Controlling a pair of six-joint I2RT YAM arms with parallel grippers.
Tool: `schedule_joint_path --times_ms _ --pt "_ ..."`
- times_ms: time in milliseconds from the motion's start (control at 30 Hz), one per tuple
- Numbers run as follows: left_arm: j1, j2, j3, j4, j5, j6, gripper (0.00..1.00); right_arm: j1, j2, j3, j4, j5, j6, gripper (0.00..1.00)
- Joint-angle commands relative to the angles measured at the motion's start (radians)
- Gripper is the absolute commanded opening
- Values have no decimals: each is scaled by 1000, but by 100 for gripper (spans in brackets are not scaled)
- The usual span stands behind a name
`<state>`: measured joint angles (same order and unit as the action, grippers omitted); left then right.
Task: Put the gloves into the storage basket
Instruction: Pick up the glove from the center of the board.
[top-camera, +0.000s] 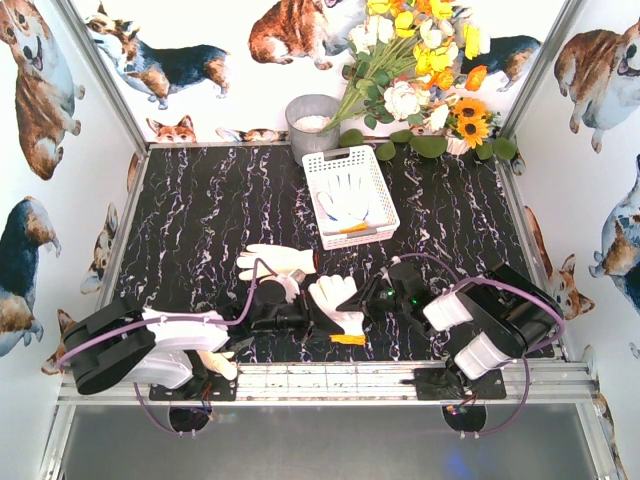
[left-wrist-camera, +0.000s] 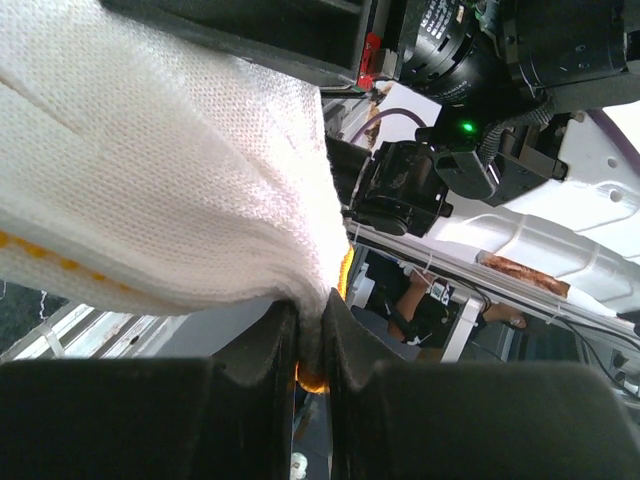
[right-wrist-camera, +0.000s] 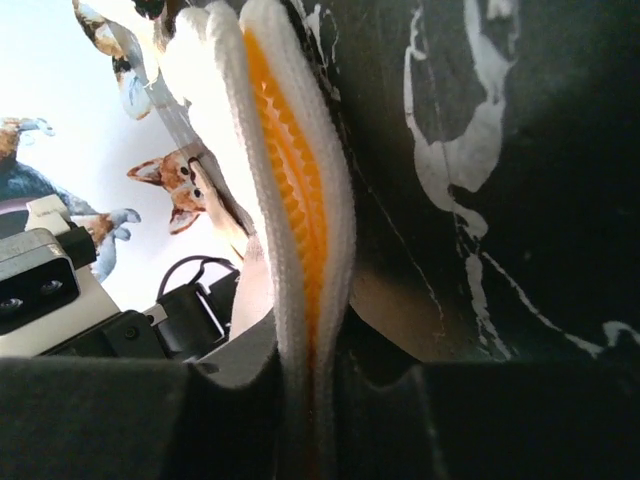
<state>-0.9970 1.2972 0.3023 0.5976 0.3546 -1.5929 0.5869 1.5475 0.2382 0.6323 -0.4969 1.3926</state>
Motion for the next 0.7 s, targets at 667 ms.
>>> schedule_joint_path --times_ms 667 --pt "6 -307 77 -372 -73 215 0 4 -160 493 -594 -77 -351 0"
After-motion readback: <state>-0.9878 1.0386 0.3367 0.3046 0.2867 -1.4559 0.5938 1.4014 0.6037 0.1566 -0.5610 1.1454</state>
